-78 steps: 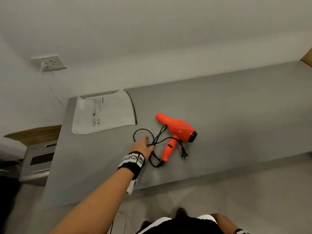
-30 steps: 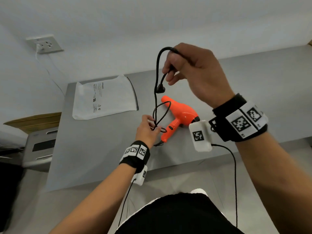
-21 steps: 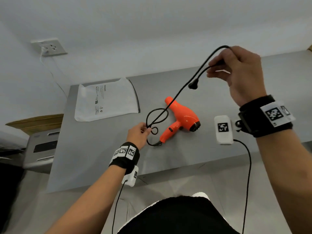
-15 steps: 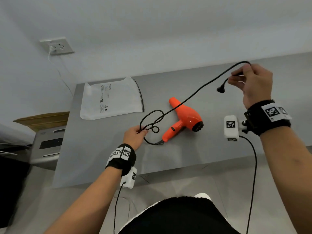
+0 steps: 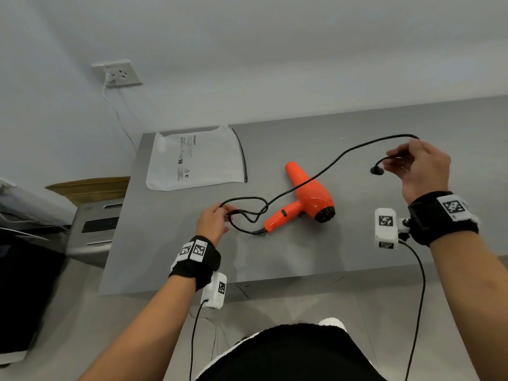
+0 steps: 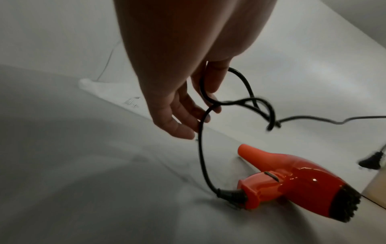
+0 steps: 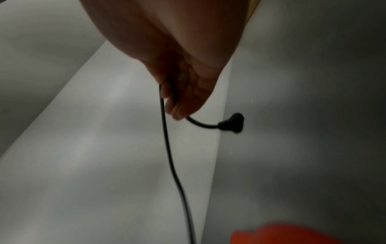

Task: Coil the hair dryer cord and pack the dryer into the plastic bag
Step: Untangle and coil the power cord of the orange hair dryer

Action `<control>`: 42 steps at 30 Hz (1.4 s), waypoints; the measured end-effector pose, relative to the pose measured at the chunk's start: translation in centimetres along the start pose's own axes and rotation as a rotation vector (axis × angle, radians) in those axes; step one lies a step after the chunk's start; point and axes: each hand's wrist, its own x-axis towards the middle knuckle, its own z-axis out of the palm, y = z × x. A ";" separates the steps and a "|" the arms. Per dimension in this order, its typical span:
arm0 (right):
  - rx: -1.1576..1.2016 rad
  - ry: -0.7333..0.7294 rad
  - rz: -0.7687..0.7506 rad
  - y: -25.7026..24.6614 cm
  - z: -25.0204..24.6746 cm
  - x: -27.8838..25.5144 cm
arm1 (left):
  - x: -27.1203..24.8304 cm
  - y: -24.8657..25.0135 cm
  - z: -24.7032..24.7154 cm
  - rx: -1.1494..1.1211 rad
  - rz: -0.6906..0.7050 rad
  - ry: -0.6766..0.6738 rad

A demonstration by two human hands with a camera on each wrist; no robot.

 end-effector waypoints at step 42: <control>-0.918 -0.547 -0.211 11.8 9.2 -12.5 | -0.6 6.6 -7.4 0.140 0.339 0.266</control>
